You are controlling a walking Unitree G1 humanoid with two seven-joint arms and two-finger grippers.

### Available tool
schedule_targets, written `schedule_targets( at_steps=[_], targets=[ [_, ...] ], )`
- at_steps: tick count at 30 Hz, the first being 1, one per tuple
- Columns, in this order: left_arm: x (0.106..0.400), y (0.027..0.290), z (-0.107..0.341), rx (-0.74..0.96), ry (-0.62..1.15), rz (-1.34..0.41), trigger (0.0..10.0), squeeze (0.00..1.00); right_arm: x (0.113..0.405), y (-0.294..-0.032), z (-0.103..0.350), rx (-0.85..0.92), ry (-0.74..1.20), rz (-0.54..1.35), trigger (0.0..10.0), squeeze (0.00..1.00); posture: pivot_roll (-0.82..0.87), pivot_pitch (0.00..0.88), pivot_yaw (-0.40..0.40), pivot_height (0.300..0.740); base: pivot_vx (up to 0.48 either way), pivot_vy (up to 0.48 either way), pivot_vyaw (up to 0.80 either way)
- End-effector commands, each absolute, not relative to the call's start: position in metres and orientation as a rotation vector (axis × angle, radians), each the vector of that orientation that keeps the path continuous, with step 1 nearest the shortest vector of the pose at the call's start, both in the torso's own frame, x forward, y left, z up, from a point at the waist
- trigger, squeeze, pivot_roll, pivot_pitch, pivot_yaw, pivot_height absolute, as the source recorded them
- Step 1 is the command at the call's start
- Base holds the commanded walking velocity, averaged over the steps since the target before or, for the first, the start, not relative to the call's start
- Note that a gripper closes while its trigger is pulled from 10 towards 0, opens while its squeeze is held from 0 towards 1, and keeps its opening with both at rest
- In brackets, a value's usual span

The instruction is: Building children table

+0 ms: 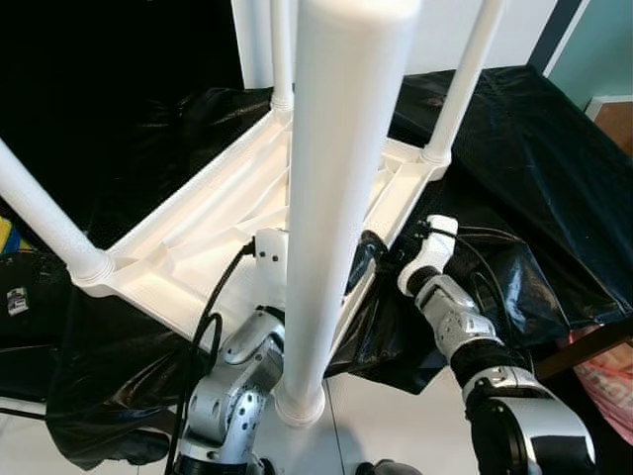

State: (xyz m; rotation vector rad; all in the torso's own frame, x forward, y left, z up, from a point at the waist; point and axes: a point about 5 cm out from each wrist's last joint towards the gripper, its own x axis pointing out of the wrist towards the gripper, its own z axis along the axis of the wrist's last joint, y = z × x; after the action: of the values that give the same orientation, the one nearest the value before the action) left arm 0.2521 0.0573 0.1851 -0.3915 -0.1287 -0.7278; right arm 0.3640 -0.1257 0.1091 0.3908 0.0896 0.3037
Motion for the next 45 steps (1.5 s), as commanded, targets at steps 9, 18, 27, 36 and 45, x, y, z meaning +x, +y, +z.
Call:
schedule_targets(
  at_steps=[9,18,27,36,45],
  targets=[
    [0.254,0.046,0.187,-0.406,-0.126,-0.708,10.0,0.0,0.36,-0.118,0.102,0.389,0.082,0.343,10.0,0.0,0.01,0.111,0.008,0.74,0.0,0.0,0.0],
    [0.252,0.015,0.192,-0.344,-0.118,-0.843,10.0,0.0,0.357,-0.086,0.099,0.352,0.108,0.469,10.0,0.0,-0.01,0.11,0.024,0.74,0.0,0.0,0.0],
    [0.26,0.0,0.199,-0.268,-0.152,-0.867,10.0,0.0,0.361,-0.083,0.104,0.352,0.086,0.424,10.0,0.0,-0.01,0.11,0.034,0.74,0.0,0.0,0.0],
    [0.277,0.042,0.182,-0.103,-0.142,-0.763,10.0,0.0,0.357,-0.13,0.104,0.253,-0.002,0.281,10.0,0.0,-0.01,0.101,0.034,0.74,0.0,0.0,0.0],
    [0.289,0.101,0.164,0.158,-0.074,-0.724,10.0,0.0,0.341,-0.169,0.114,0.145,-0.115,0.247,10.0,0.0,0.0,0.087,0.029,0.74,0.0,0.0,0.0]
  ],
)
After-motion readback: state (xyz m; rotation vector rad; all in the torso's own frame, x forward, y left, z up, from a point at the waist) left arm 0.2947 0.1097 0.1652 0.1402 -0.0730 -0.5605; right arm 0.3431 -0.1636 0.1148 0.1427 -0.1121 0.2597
